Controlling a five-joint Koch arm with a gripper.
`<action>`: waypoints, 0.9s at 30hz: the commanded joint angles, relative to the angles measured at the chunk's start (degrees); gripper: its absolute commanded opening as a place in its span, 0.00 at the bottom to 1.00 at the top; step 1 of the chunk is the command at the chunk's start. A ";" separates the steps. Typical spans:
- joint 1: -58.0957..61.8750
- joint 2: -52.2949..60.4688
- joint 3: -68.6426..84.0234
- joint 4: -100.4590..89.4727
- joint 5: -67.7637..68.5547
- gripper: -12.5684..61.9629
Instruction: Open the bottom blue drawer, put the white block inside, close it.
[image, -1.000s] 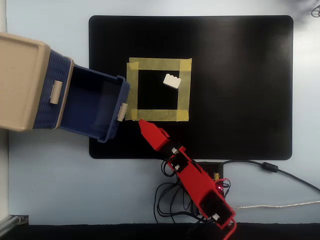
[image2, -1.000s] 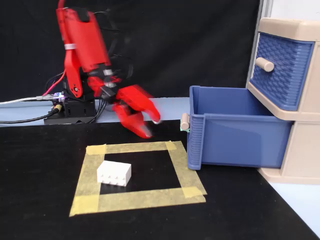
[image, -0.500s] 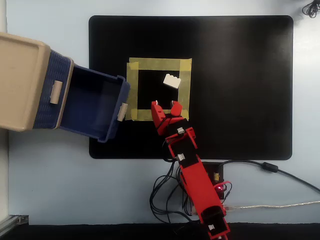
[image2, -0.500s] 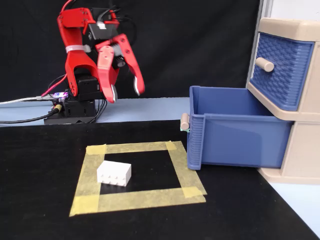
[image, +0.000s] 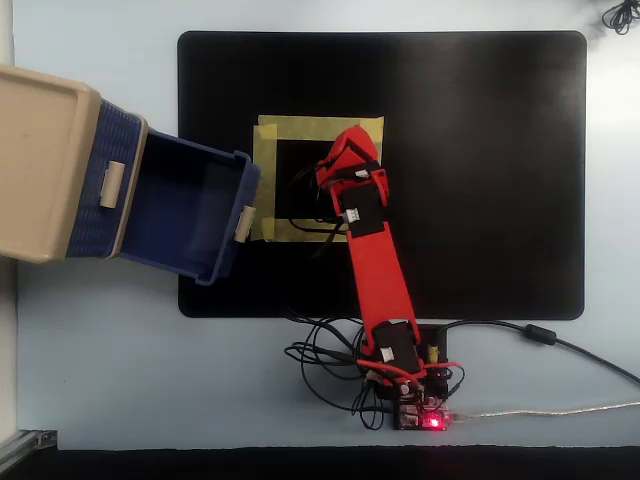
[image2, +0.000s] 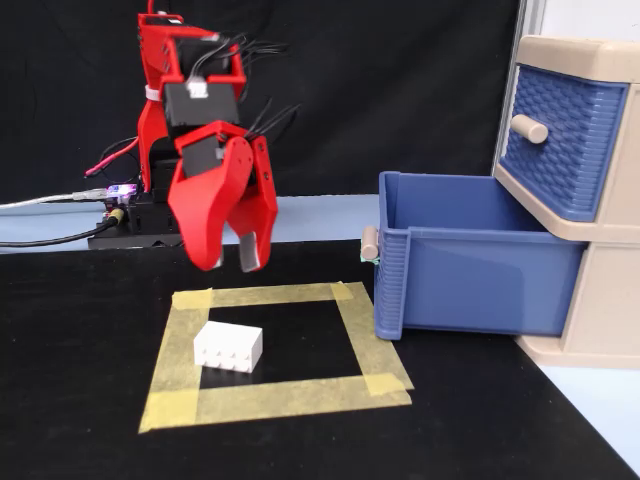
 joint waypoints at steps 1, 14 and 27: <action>-0.53 -5.10 -11.60 23.38 2.64 0.60; -1.67 -26.46 -28.48 31.29 5.01 0.60; -3.25 -32.52 -28.39 27.51 9.05 0.61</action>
